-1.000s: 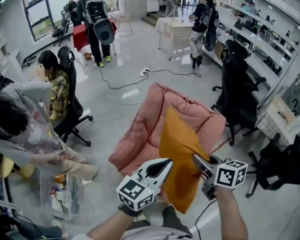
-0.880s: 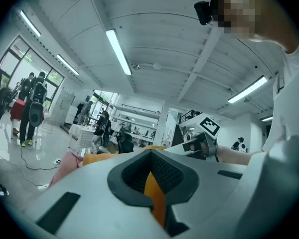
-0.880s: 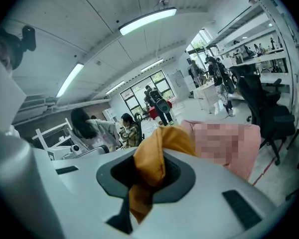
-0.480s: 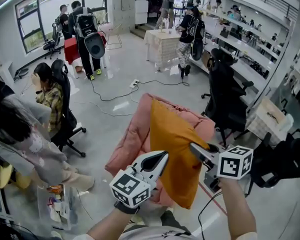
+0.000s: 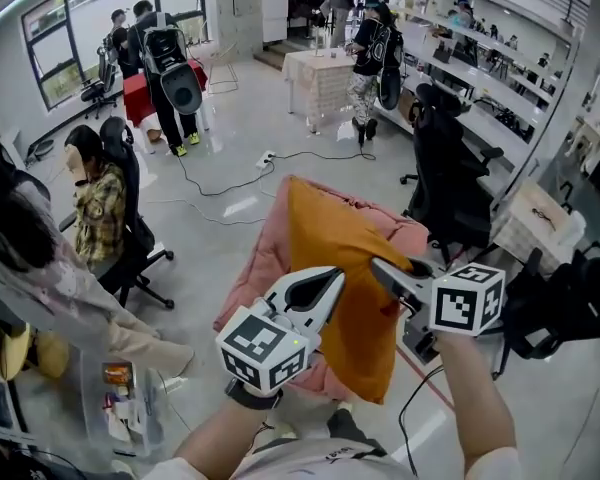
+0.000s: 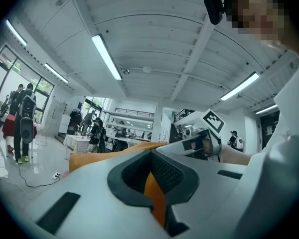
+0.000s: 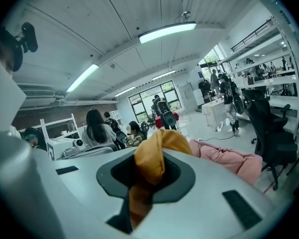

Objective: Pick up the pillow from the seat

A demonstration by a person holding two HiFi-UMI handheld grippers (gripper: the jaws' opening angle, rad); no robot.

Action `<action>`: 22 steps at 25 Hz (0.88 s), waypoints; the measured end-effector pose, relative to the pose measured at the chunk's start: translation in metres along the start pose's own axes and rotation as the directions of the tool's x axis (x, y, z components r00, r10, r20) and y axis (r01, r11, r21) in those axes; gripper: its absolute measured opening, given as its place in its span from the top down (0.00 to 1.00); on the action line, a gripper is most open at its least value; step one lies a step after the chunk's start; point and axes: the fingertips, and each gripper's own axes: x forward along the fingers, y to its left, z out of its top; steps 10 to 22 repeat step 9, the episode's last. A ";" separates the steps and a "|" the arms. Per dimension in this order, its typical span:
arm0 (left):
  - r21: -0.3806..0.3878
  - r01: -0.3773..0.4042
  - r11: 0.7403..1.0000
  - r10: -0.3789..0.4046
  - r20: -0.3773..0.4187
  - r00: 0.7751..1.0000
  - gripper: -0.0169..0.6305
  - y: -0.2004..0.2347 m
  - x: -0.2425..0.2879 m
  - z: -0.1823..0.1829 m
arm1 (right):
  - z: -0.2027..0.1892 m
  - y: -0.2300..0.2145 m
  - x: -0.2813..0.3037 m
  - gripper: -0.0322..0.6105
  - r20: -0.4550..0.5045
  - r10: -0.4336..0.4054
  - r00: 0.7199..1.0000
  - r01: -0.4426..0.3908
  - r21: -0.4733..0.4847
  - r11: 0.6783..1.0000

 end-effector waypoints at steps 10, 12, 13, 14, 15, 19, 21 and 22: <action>0.007 -0.023 1.000 0.023 -0.014 1.000 0.96 0.007 -0.006 -0.006 | -0.008 0.003 0.005 0.84 -0.004 0.005 1.000 -0.005 0.011 1.000; 0.007 -0.023 1.000 0.023 -0.014 1.000 0.96 0.007 -0.006 -0.006 | -0.008 0.003 0.005 0.84 -0.004 0.005 1.000 -0.005 0.011 1.000; 0.007 -0.023 1.000 0.023 -0.014 1.000 0.96 0.007 -0.006 -0.006 | -0.008 0.003 0.005 0.84 -0.004 0.005 1.000 -0.005 0.011 1.000; 0.007 -0.023 1.000 0.023 -0.014 1.000 0.96 0.007 -0.006 -0.006 | -0.008 0.003 0.005 0.84 -0.004 0.005 1.000 -0.005 0.011 1.000; 0.007 -0.023 1.000 0.023 -0.014 1.000 0.96 0.007 -0.006 -0.006 | -0.008 0.003 0.005 0.84 -0.004 0.005 1.000 -0.005 0.011 1.000; 0.007 -0.023 1.000 0.023 -0.014 1.000 0.96 0.007 -0.006 -0.006 | -0.008 0.003 0.005 0.84 -0.004 0.005 1.000 -0.005 0.011 1.000; 0.007 -0.023 1.000 0.023 -0.014 1.000 0.96 0.007 -0.006 -0.006 | -0.008 0.003 0.005 0.84 -0.004 0.005 1.000 -0.005 0.011 1.000; 0.007 -0.023 1.000 0.023 -0.014 1.000 0.96 0.007 -0.006 -0.006 | -0.008 0.003 0.005 0.84 -0.004 0.005 1.000 -0.005 0.011 1.000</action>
